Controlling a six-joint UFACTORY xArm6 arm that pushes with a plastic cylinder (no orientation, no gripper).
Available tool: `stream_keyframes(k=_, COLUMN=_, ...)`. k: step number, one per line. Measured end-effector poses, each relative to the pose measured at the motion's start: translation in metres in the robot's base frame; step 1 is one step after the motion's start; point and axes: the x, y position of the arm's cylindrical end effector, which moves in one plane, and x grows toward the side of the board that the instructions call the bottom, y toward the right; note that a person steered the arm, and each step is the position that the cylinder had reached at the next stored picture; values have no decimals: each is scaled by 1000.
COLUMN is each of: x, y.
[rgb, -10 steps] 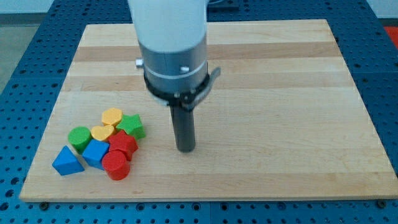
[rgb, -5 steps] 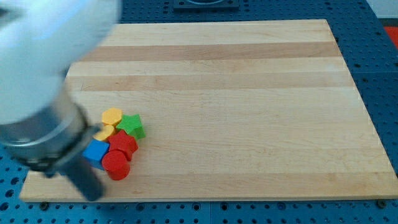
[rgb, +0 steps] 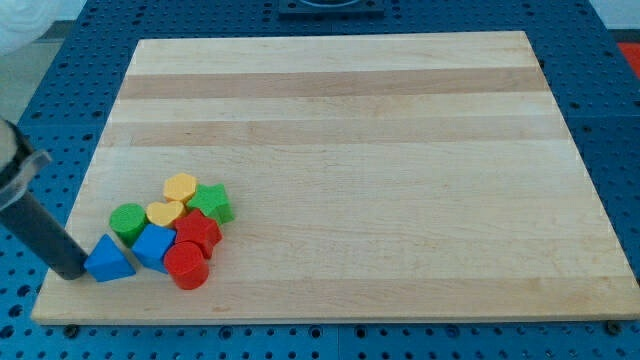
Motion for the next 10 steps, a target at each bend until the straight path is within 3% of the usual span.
stream_keyframes(k=2, x=0, y=42)
stream_keyframes(k=5, x=36, y=7)
stream_keyframes(k=7, x=37, y=78)
stream_keyframes(k=10, x=-14, y=138)
